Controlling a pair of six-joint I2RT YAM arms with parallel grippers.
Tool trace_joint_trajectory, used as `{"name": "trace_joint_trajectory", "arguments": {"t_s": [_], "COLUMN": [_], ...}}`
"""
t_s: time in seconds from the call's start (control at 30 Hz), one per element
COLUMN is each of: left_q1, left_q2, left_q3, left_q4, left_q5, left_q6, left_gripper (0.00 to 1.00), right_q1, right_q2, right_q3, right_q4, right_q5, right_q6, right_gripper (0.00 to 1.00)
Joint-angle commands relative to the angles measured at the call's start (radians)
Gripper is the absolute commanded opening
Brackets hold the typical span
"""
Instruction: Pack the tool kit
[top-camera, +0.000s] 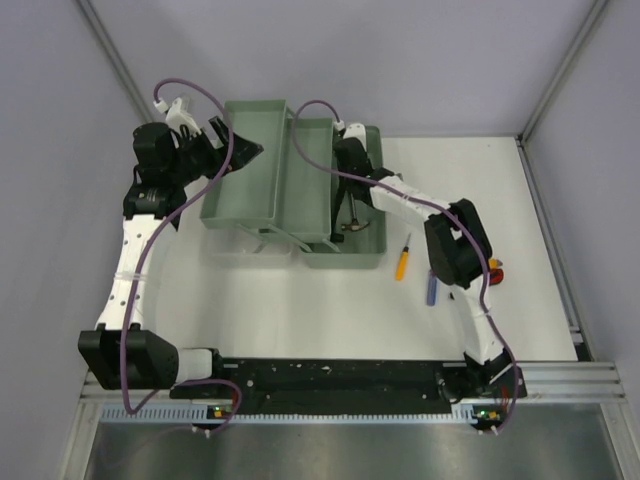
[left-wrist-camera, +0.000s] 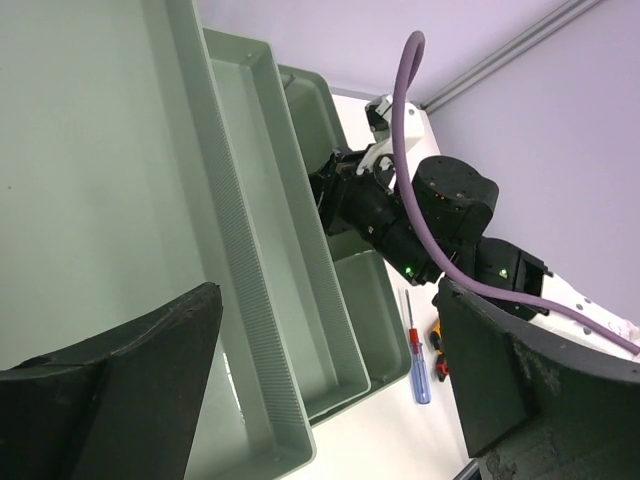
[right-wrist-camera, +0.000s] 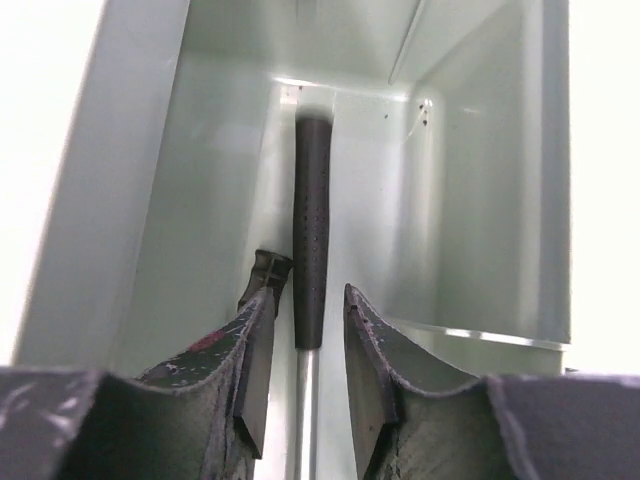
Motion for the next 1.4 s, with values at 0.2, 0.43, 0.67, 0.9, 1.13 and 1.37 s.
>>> {"name": "trace_joint_trajectory", "arguments": {"t_s": [0.2, 0.43, 0.67, 0.9, 1.13, 1.37], "left_q1": [-0.004, -0.004, -0.046, -0.111, -0.197, -0.224], "left_q2": [-0.027, -0.029, -0.027, -0.025, -0.056, -0.088], "left_q3": [0.045, 0.052, 0.076, 0.088, 0.052, 0.015], "left_q4": [0.015, 0.018, 0.032, 0.038, 0.038, 0.038], "left_q5": [-0.009, 0.044, 0.107, 0.179, 0.176, 0.155], "left_q6": [0.010, 0.010, 0.036, 0.059, 0.044, 0.027], "left_gripper": [0.91, 0.91, 0.92, 0.92, 0.92, 0.92], "right_q1": [-0.023, -0.048, -0.140, -0.241, -0.289, -0.287], "right_q2": [-0.007, -0.197, -0.491, -0.748, -0.805, -0.726], "right_q3": [0.094, 0.047, -0.120, -0.439, -0.730, -0.826], "right_q4": [-0.026, -0.136, -0.359, -0.518, -0.621, -0.629], "right_q5": [-0.028, -0.092, -0.140, -0.057, -0.194, -0.264], "right_q6": [0.056, 0.118, 0.191, 0.254, 0.362, 0.376], "right_gripper": [0.39, 0.41, 0.47, 0.59, 0.57, 0.53]}}
